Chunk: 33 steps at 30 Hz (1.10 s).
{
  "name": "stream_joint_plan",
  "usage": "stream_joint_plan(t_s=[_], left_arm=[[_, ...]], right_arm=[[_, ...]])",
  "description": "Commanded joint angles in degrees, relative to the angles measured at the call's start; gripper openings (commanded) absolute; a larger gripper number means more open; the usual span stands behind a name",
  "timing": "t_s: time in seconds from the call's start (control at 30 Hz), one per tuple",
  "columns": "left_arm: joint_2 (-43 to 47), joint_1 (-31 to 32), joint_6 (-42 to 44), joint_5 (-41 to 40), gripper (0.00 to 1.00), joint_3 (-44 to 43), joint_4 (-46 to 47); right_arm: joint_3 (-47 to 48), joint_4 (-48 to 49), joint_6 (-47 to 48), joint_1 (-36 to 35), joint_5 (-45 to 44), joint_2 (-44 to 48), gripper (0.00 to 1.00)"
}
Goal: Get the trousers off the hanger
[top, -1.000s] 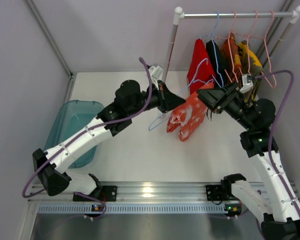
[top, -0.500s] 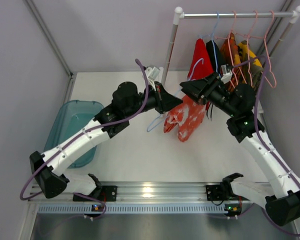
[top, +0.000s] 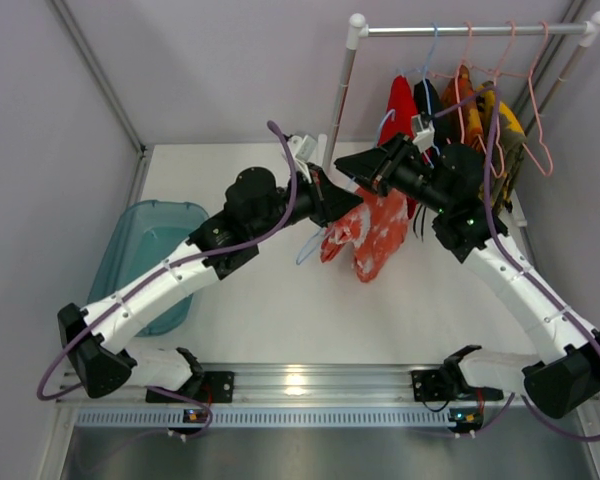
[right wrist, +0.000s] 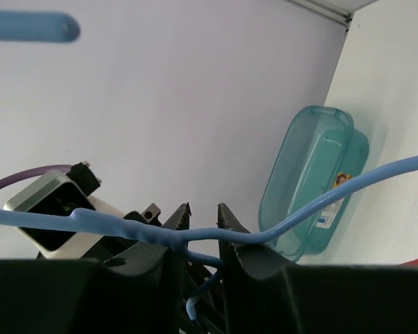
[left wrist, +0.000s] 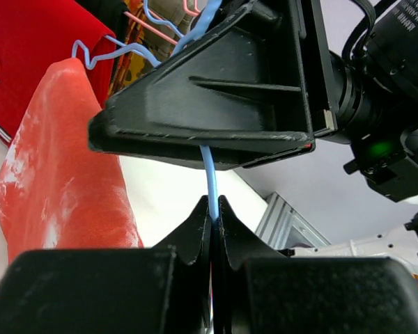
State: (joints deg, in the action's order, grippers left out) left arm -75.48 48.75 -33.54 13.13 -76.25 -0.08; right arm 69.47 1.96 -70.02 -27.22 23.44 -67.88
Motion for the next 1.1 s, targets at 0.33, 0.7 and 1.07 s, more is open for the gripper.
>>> stream_joint_plan(t_s=[0.33, 0.7, 1.07], left_arm=[[4.4, 5.4, 8.4, -4.7, 0.51, 0.0, 4.4], [27.2, -7.0, 30.5, -17.6, 0.69, 16.3, -8.8], [28.9, -5.9, 35.9, -10.8, 0.96, 38.0, 9.5]], right_arm=[[3.0, 4.3, 9.6, -0.4, 4.4, 0.7, 0.00], [2.9, 8.8, 10.4, 6.8, 20.0, 5.0, 0.00], [8.0, 17.5, 4.3, 6.0, 19.9, 4.8, 0.00]])
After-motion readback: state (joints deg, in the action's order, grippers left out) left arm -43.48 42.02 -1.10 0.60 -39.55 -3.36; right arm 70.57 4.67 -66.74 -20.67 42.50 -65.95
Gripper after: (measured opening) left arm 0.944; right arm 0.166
